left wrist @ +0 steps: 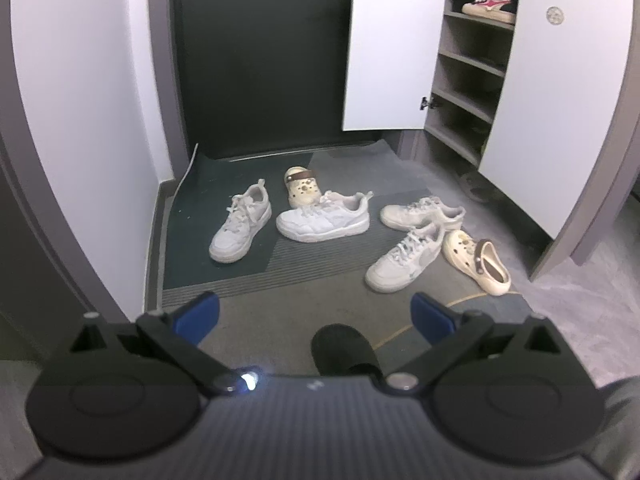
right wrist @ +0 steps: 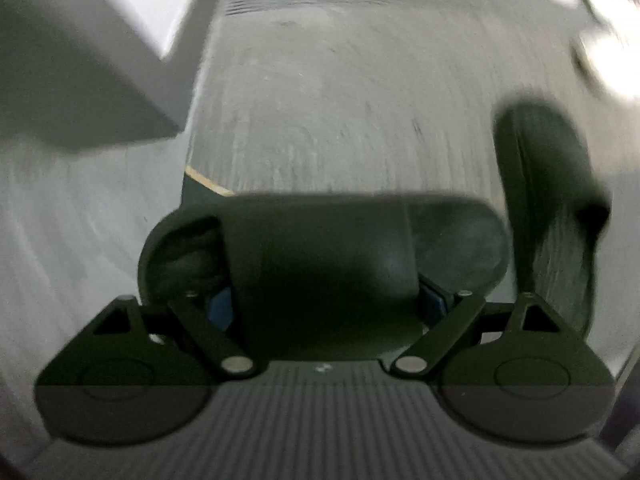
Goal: Organize scattered shoes
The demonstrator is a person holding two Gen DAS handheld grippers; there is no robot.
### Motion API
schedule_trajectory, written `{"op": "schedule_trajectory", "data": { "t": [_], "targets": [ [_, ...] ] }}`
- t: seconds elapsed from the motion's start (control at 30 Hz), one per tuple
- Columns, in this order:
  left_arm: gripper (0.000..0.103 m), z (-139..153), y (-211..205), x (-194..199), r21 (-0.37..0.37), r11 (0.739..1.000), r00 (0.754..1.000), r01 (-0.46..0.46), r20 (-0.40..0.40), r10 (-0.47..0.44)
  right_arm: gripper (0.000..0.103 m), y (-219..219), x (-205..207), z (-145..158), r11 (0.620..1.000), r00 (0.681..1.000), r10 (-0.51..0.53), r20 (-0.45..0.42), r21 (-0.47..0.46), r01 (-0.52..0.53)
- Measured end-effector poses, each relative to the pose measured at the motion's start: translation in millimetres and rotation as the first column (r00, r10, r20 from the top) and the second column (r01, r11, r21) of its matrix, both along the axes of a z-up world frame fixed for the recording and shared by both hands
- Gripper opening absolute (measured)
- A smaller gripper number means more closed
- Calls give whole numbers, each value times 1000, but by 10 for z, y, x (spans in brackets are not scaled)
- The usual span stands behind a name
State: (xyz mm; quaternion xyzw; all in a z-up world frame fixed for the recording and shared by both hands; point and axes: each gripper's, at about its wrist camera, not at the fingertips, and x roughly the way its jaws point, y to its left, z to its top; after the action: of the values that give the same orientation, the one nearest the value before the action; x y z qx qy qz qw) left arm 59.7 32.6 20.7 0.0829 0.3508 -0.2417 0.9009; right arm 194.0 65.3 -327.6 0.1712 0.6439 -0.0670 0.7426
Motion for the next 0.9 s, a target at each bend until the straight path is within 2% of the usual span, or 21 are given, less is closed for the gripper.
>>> {"op": "schedule_trajectory", "data": {
  "t": [0.13,0.17,0.23,0.5,0.6,0.67,0.73,0.8,0.83,0.87,0.9],
  "targets": [
    [103,45,-18,-37,-10,1000,1000,6,12,-6,91,-120,-14,-30,981,983,-186,-2,60,185],
    [103,48,-31,-44,-8,1000,1000,7,16,-7,91,-162,-13,-62,966,969,-246,-7,84,246],
    [103,39,-53,-50,-3,1000,1000,10,15,-10,88,-270,0,-236,906,923,-384,-29,181,383],
    [103,-76,-201,-104,56,998,999,40,30,-42,88,-368,244,-609,872,899,-438,-7,237,427],
    [103,-103,-218,-76,70,997,999,34,38,-37,93,-462,291,-602,870,912,-411,1,300,391],
    [103,-110,-210,-61,72,997,999,29,35,-31,101,-506,281,-567,868,921,-388,23,346,357],
    [103,-104,-179,-59,63,998,999,29,24,-30,102,-549,272,-531,863,930,-366,46,390,320],
    [103,-76,-142,-79,43,998,999,37,5,-37,102,-587,235,-394,894,951,-261,166,414,173],
    [103,-60,-123,-91,31,999,999,42,-5,-41,102,-587,221,-318,918,953,-186,240,389,81],
    [103,-44,-104,-103,20,999,999,46,-16,-46,102,-573,203,-240,942,943,-97,318,334,-16],
    [103,-28,-85,-116,8,999,998,51,-26,-51,102,-550,180,-162,960,921,0,391,256,-109]
  ]
}}
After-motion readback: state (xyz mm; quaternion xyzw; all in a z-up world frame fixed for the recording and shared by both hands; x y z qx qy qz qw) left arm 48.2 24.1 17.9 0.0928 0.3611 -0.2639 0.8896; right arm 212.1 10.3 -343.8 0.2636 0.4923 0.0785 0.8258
